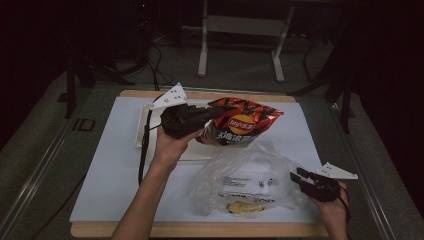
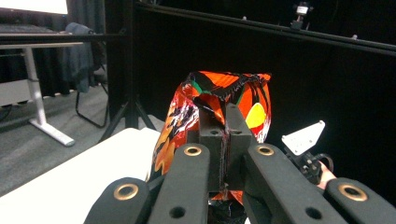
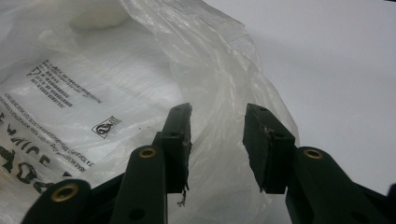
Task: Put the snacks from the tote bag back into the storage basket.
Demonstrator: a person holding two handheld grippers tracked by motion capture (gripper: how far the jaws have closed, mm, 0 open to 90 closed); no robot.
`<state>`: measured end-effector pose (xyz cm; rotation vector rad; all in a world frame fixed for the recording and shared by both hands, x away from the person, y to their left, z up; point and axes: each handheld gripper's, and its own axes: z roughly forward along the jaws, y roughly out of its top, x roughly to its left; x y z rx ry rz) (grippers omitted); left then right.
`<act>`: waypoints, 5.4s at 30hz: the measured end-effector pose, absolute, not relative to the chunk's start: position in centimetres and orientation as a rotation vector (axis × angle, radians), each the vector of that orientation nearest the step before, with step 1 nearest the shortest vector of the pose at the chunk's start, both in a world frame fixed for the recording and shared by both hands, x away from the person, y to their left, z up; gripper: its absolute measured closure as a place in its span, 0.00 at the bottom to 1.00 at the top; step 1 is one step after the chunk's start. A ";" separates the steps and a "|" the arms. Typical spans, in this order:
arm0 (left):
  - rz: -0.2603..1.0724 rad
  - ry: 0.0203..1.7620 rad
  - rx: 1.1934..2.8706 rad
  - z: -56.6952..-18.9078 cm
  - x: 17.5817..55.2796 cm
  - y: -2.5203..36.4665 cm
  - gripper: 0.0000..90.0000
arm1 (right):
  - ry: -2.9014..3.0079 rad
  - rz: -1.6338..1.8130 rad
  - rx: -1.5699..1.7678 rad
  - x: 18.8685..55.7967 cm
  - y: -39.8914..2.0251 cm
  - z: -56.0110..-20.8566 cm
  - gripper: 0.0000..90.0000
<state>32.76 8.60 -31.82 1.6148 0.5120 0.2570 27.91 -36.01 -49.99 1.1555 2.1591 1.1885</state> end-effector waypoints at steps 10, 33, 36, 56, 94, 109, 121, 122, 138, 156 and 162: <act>0.274 0.552 1.599 -31.9 33.5 10.1 0.99 | 2.154 1.192 1.153 27.9 -36.1 -50.0 0.69; 0.313 0.634 1.605 -32.7 35.5 12.2 0.99 | 2.151 1.190 1.153 27.7 -36.2 -49.9 0.69; 0.322 0.643 1.609 -32.8 35.7 12.4 0.99 | 2.152 1.189 1.152 27.7 -36.2 -49.9 0.69; 0.361 0.693 1.608 -33.6 37.1 13.5 0.99 | 2.157 1.188 1.151 27.7 -36.1 -49.9 0.69; 0.363 0.754 1.578 -35.3 40.0 14.7 1.00 | 2.156 1.188 1.145 27.6 -36.2 -49.8 0.69; 0.365 0.754 1.572 -35.6 41.2 14.6 0.99 | 2.152 1.190 1.144 27.6 -36.2 -49.7 0.69; 0.363 0.767 1.566 -36.1 42.4 14.5 0.99 | 2.147 1.191 1.149 27.3 -36.4 -49.6 0.70; 0.363 0.769 1.567 -36.2 42.5 14.5 0.99 | 2.148 1.190 1.152 27.3 -36.4 -49.7 0.70; 0.352 0.801 1.568 -37.4 44.2 13.9 0.99 | 2.147 1.190 1.152 27.3 -36.5 -49.7 0.70; 0.323 0.893 1.568 -39.6 46.5 13.6 0.99 | 2.144 1.193 1.155 27.4 -36.7 -49.8 0.70; 0.314 0.924 1.570 -40.1 46.9 13.8 0.99 | 2.142 1.195 1.155 27.3 -36.7 -49.7 0.70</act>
